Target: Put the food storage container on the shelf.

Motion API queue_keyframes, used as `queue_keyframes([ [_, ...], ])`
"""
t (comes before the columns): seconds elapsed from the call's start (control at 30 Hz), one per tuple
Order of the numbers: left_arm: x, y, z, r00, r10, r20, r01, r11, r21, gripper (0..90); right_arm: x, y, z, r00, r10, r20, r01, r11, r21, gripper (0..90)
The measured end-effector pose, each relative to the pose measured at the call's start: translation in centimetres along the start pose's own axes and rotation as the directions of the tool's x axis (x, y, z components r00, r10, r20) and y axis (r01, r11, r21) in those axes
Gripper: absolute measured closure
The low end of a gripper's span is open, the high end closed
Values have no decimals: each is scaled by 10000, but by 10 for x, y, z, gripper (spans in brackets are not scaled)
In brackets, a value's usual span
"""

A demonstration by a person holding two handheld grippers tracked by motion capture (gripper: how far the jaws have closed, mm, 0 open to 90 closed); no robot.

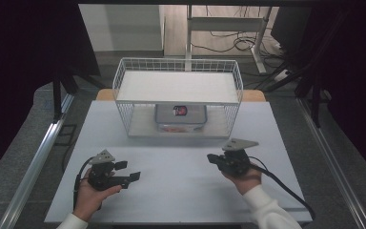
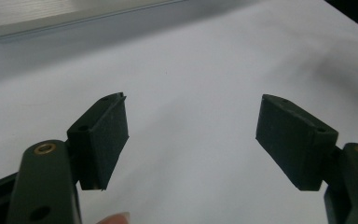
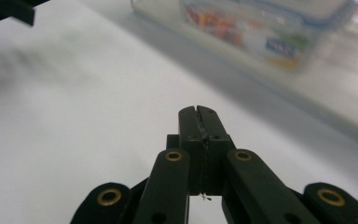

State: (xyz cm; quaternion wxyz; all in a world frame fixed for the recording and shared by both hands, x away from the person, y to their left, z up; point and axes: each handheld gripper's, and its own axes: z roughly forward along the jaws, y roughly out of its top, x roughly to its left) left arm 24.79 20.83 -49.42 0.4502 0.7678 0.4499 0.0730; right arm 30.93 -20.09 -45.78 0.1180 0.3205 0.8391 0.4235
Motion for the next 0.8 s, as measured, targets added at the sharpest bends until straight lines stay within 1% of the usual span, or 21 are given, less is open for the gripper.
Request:
queue_keyframes([
  [0.03, 0, 0, 0, 10000, 28, 15, -28, 10000, 18, 251, 0, -7, -8, 10000, 56, 8, -56, 10000, -34, 879],
  [0.07, -1, 0, -1, 10000, 41, 19, -41, 10000, 18, 250, 0, -15, -16, 9997, 243, 15, -243, 9997, 3, 873],
  [0.17, 0, 0, -1, 10000, 52, 24, -52, 10000, -26, 250, -1, -35, -33, 9980, 623, 41, -624, 9979, 156, 866],
  [0.23, 0, 0, -1, 10000, 51, 3, -51, 10000, -19, 247, -1, -44, -39, 9981, 604, 145, -608, 9976, 319, 831],
  [0.27, 0, 0, 0, 10000, 43, -12, -43, 10000, -4, 246, -1, -47, -42, 9981, 588, 193, -595, 9976, 347, 770],
  [0.33, 1, 0, 0, 10000, 43, -65, -43, 10000, 40, 246, -1, -50, -44, 9974, 539, 469, -555, 9980, 319, 579],
  [0.37, 1, 0, 0, 10000, 34, -69, -34, 10000, 44, 245, -2, -51, -44, 9955, 714, 624, -729, 9971, 215, 470],
  [0.43, 0, 0, 1, 10000, 55, -74, -54, 10000, 39, 245, -3, -50, -42, 9934, 932, 675, -942, 9955, 108, 351],
  [0.47, 0, 0, 1, 9999, 70, -85, -70, 10000, 48, 244, -3, -50, -42, 9932, 902, 735, -910, 9958, 72, 322],
  [0.53, 0, 0, 1, 9999, 110, -101, -109, 9999, 86, 244, -2, -51, -40, 9930, 762, 905, -767, 9971, 25, 281],
  [0.6, 0, 0, 2, 9999, 135, -91, -134, 9998, 132, 243, -3, -51, -40, 9926, 701, 993, -703, 9975, -22, 267],
  [0.7, -1, 0, 3, 9998, 150, -93, -148, 9998, 158, 242, -4, -50, -39, 9921, 711, 1037, -699, 9974, -152, 242],
  [0.8, -1, 1, 4, 9999, 141, -71, -140, 9997, 176, 241, -5, -51, -37, 9923, 630, 1069, -622, 9980, -110, 227],
])
